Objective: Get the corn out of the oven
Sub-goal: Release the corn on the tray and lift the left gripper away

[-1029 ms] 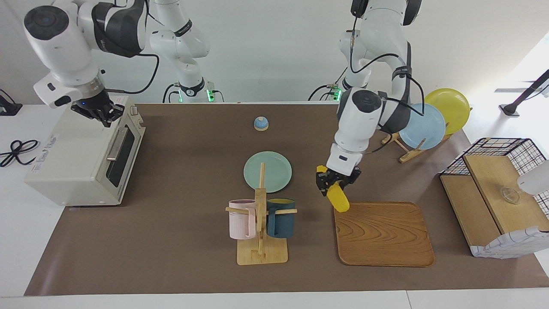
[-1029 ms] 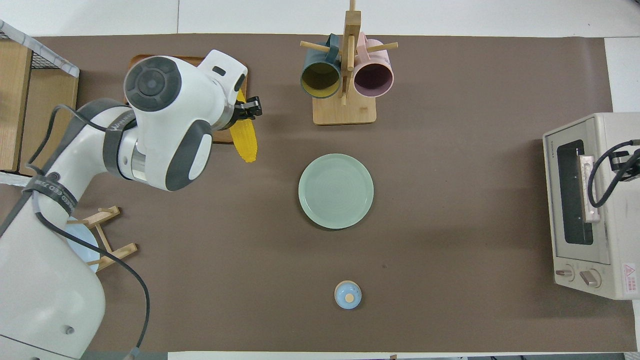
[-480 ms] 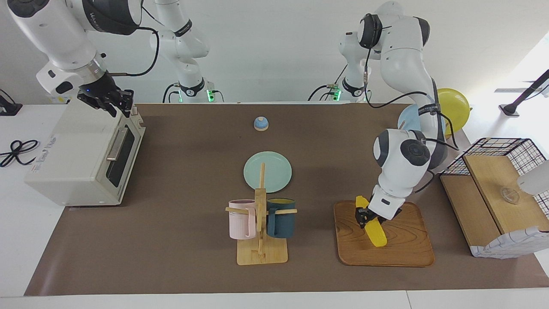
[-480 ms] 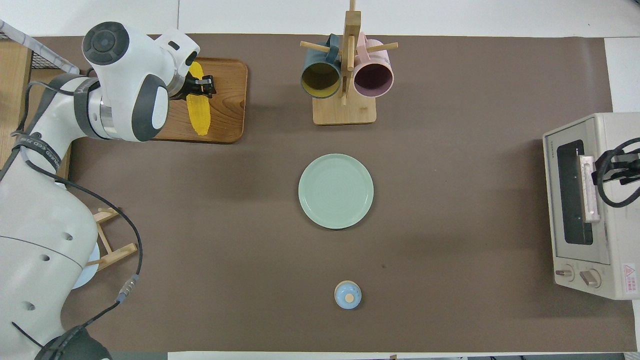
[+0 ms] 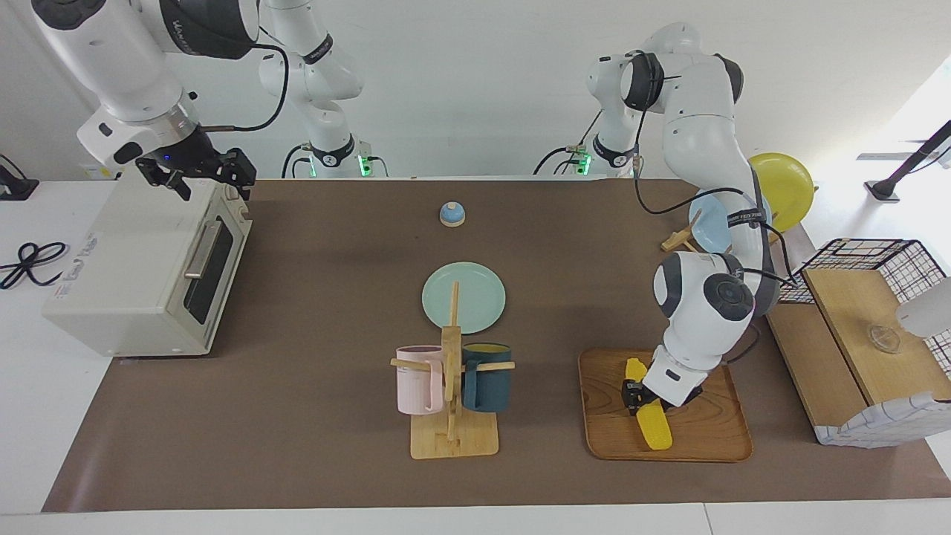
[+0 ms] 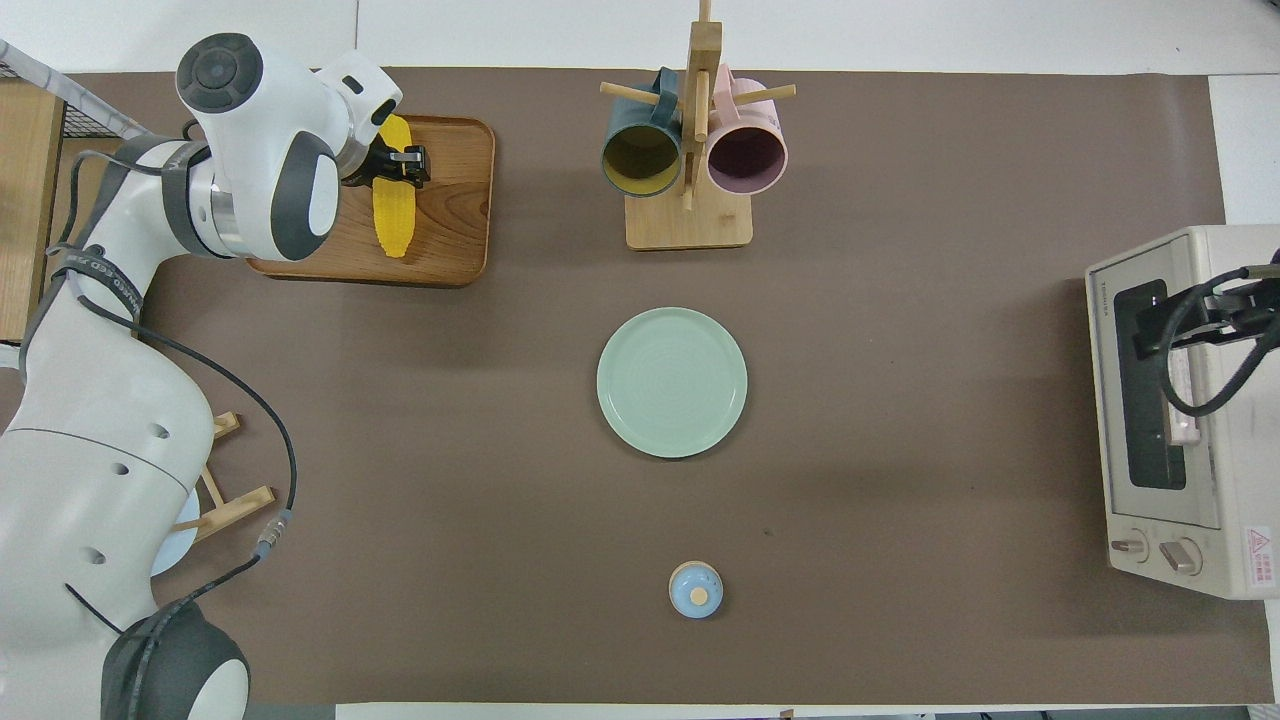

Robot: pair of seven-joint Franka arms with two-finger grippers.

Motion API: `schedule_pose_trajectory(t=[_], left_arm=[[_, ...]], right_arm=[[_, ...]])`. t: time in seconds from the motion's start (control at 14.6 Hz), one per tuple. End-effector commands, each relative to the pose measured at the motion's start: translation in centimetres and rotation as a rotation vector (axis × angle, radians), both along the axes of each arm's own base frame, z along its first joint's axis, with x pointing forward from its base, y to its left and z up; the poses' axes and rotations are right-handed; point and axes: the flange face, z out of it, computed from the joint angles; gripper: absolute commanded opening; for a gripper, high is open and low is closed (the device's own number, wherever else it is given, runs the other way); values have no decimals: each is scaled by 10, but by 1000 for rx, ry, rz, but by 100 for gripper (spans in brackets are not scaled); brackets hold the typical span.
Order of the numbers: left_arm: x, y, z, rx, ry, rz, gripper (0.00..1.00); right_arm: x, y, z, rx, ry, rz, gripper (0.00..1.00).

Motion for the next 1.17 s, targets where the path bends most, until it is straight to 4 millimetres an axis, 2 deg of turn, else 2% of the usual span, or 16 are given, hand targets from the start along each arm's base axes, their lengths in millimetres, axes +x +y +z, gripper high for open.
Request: schedule_pose_trajectory(t=[0.0,0.07,0.21,0.34,0.75,0.82,1.1], left_arm=[[4,3,4,6,6,-35,99],[3,3,15,-4,-3,-31,100],[-5,22,37,1,17,-11,100],[-21,25,71,0,21,2,100],[-87,50,198,24,95,14,100],[-101,54,223,30,103,14,100],[-160,85,298,47,186,40,100]], right_arm=[[2,2,3,-2,13,8,100],[1,1,2,6,17,4,100],[1,-4,3,8,19,-8,100],[3,-8,3,8,4,-13,100],[5,-13,5,6,-22,-15,100],[5,-11,8,6,-28,-12,100],[7,-11,7,15,-42,-12,100]])
